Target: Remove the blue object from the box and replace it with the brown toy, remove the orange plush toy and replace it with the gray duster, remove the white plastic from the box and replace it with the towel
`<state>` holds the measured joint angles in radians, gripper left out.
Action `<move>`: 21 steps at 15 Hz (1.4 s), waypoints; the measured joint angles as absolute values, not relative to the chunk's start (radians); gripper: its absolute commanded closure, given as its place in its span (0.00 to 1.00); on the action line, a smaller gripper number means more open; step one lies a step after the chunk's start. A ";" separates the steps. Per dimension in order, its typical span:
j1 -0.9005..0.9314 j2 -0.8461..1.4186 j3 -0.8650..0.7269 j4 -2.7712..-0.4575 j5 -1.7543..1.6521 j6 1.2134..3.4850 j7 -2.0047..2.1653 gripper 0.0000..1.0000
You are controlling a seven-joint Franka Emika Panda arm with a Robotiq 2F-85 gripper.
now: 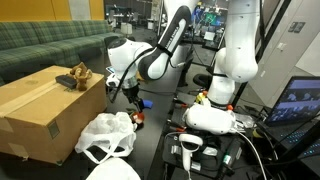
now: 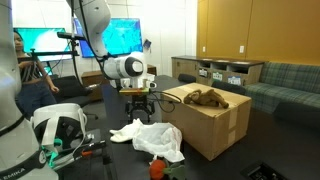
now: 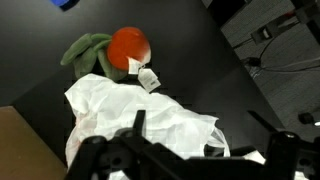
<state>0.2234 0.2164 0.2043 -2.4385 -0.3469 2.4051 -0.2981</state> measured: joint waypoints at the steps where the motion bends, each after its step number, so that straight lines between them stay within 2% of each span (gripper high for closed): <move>1: 0.223 0.210 0.205 -2.458 -0.347 2.405 -0.295 0.00; 8: 0.246 0.240 0.244 -2.483 -0.324 2.426 -0.225 0.00; 15: 0.354 0.364 0.289 -2.353 -0.285 2.465 -0.086 0.00; 21: 0.463 0.454 0.260 -2.277 -0.401 2.464 0.029 0.00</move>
<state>0.4626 0.4545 0.2600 -2.2769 -0.4010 2.4643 0.0288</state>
